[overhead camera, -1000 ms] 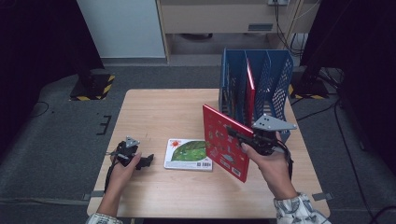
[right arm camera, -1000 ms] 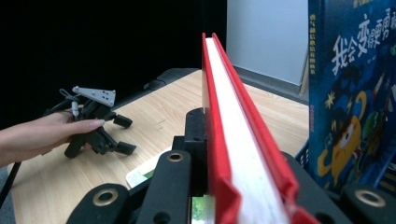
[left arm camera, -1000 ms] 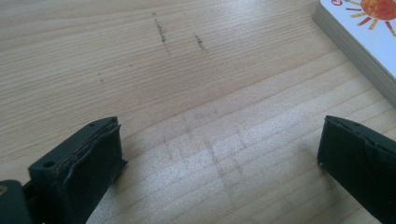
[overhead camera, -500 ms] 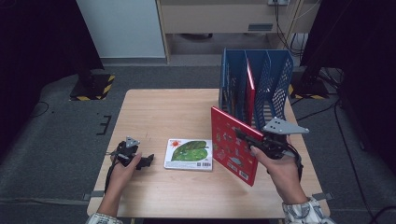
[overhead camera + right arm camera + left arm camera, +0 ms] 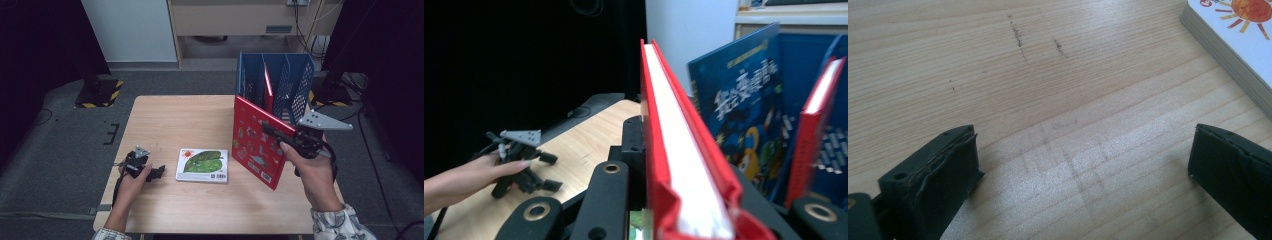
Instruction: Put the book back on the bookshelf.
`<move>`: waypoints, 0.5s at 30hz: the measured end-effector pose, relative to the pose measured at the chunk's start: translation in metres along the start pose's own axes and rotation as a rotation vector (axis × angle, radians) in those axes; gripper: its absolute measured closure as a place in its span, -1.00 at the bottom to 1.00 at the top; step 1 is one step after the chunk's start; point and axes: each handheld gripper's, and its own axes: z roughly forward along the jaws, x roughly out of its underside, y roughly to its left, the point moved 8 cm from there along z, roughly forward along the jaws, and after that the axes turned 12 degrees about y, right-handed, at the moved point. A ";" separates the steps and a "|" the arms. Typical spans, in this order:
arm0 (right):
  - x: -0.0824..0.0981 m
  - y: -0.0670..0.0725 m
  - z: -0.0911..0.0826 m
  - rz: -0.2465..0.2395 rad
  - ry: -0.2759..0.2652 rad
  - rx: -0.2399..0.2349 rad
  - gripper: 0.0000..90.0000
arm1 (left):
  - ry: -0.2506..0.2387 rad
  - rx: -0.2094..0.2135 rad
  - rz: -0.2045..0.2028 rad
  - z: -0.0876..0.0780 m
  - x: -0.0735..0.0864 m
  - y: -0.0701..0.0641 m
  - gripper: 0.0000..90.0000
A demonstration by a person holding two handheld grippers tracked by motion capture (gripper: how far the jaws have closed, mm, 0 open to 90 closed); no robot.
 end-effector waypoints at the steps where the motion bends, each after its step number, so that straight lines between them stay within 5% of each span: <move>1: -0.002 -0.002 -0.002 0.003 -0.003 0.006 0.76 | 0.000 0.000 0.000 0.000 0.000 0.000 -1.00; 15: -0.019 -0.027 -0.027 0.018 -0.029 0.084 0.76 | -0.004 0.001 -0.005 0.000 -0.001 -0.001 -1.00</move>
